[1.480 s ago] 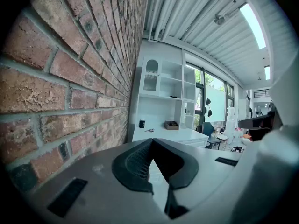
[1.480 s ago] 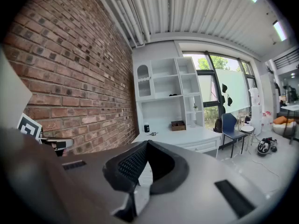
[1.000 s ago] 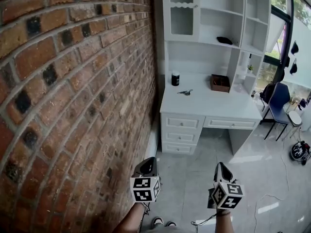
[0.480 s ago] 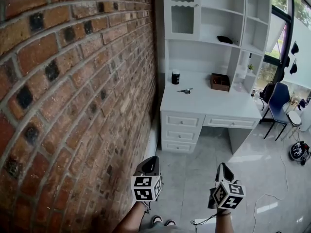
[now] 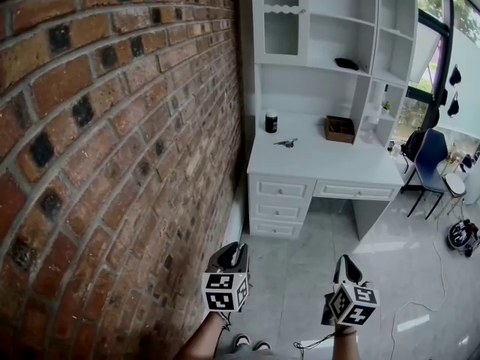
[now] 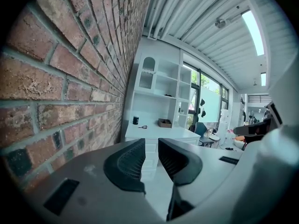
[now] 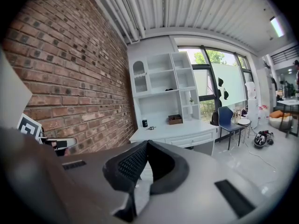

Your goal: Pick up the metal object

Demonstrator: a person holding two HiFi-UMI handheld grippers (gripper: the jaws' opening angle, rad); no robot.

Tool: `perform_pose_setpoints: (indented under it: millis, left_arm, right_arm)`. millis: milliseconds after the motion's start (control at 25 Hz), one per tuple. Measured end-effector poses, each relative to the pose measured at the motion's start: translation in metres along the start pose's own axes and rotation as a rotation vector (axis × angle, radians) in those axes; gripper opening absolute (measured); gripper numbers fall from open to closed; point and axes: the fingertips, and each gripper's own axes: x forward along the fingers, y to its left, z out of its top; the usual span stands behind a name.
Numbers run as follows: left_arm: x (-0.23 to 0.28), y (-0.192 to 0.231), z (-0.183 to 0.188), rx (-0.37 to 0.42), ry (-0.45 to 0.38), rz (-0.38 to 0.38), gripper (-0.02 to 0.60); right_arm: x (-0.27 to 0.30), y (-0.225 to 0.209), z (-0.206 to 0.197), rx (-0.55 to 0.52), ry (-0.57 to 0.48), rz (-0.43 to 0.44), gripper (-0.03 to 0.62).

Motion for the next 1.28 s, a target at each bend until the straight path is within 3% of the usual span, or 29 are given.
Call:
perform_pose_setpoints:
  millis: [280,840,1280]
  left_arm:
    - [-0.004,-0.010,-0.005,0.000,0.007,-0.005,0.133]
    - [0.001,-0.020,-0.008,0.004,0.011,0.048,0.133]
    - [0.049,0.003,0.001,-0.013,0.007,0.062,0.133]
  right_arm:
    - [-0.003,-0.009,0.001,-0.003,-0.004,0.013,0.002]
    - [-0.001,-0.036,-0.003,0.039,0.006,0.031,0.002]
    - [0.049,-0.034,0.005,0.046,0.011,0.034,0.002]
